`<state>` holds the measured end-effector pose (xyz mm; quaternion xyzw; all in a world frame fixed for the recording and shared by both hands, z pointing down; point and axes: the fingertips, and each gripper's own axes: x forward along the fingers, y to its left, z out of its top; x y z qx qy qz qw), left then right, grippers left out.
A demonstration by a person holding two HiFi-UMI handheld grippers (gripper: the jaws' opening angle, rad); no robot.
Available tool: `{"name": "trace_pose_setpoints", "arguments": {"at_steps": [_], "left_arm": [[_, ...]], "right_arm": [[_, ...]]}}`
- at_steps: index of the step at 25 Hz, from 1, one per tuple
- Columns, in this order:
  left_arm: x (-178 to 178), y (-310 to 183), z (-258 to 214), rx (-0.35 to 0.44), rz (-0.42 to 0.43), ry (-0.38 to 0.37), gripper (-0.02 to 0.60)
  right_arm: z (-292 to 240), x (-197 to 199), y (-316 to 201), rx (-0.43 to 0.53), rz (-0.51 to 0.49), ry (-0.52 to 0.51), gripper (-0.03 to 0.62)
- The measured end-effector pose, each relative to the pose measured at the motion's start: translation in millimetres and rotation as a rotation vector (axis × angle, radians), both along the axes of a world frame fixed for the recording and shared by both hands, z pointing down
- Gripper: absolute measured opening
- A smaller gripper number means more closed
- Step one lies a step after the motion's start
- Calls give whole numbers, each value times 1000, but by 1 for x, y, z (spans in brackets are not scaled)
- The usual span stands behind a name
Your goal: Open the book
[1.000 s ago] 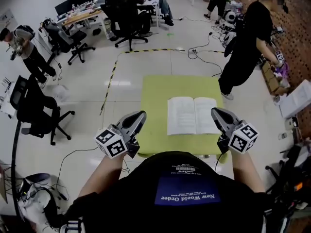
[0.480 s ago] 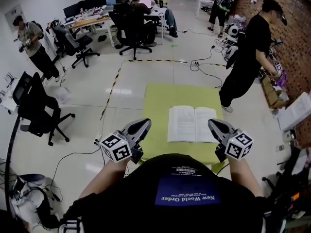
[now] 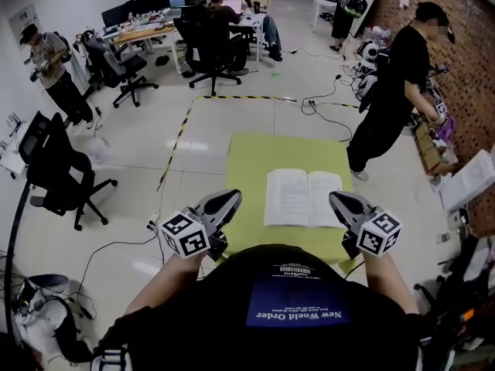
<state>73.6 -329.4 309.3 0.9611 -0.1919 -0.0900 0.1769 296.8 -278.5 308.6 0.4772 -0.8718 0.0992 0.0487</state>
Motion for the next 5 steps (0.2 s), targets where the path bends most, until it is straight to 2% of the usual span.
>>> {"name": "trace_pose_setpoints", "arguments": {"at_steps": [5], "left_arm": [[-5, 3, 6, -12, -6, -2, 8]], "right_arm": [[3, -7, 3, 4, -14, 7, -14]]}}
